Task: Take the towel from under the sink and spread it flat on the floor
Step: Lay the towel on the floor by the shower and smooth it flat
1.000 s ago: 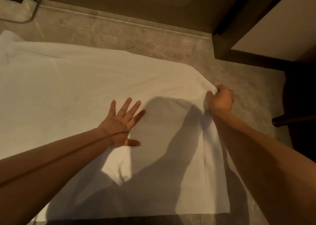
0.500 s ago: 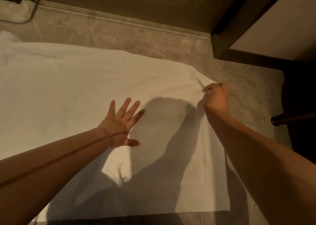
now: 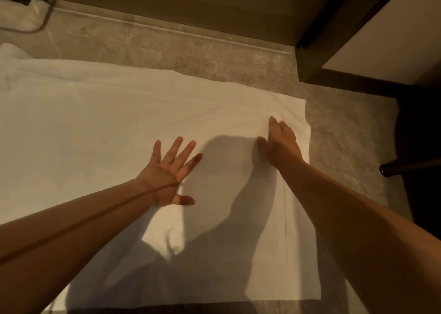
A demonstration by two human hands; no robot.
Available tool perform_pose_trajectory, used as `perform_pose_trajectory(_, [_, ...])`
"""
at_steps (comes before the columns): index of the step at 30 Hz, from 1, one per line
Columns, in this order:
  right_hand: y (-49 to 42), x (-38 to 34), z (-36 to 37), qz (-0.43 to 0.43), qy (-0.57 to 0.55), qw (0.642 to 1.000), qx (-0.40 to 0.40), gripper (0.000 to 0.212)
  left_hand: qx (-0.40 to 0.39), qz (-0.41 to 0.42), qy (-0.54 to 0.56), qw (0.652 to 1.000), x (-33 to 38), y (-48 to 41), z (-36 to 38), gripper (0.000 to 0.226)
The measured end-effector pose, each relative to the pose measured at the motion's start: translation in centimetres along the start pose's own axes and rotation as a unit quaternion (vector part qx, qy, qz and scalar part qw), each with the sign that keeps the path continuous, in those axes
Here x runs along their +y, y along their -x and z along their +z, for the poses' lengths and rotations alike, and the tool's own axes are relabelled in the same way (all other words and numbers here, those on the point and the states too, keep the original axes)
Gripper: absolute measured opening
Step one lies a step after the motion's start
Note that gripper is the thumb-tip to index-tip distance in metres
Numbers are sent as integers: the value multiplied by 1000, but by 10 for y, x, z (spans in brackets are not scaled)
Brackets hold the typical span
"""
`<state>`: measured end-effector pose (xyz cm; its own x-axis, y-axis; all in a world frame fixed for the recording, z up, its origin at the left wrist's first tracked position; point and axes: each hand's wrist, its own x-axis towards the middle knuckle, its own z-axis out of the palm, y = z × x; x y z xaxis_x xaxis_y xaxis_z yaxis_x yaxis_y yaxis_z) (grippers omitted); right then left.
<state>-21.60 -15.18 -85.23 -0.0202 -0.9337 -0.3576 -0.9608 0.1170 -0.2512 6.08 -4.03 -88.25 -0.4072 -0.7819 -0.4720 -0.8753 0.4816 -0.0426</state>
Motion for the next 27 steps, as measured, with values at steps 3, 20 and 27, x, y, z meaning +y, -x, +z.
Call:
perform_pose_trajectory(3, [-8,9,2,56,20,996,-68,77,4,3,-2,1000,0,0,1,103])
perform_pose_trajectory(20, [12,-74,21,-150,98,984,2,72,89,-99,85,987,-60,28,-1,82])
perform_pose_trajectory(27, [33,-163,42,-243,105,964,-32,75,103,-227,115,961,-151,70,13,80])
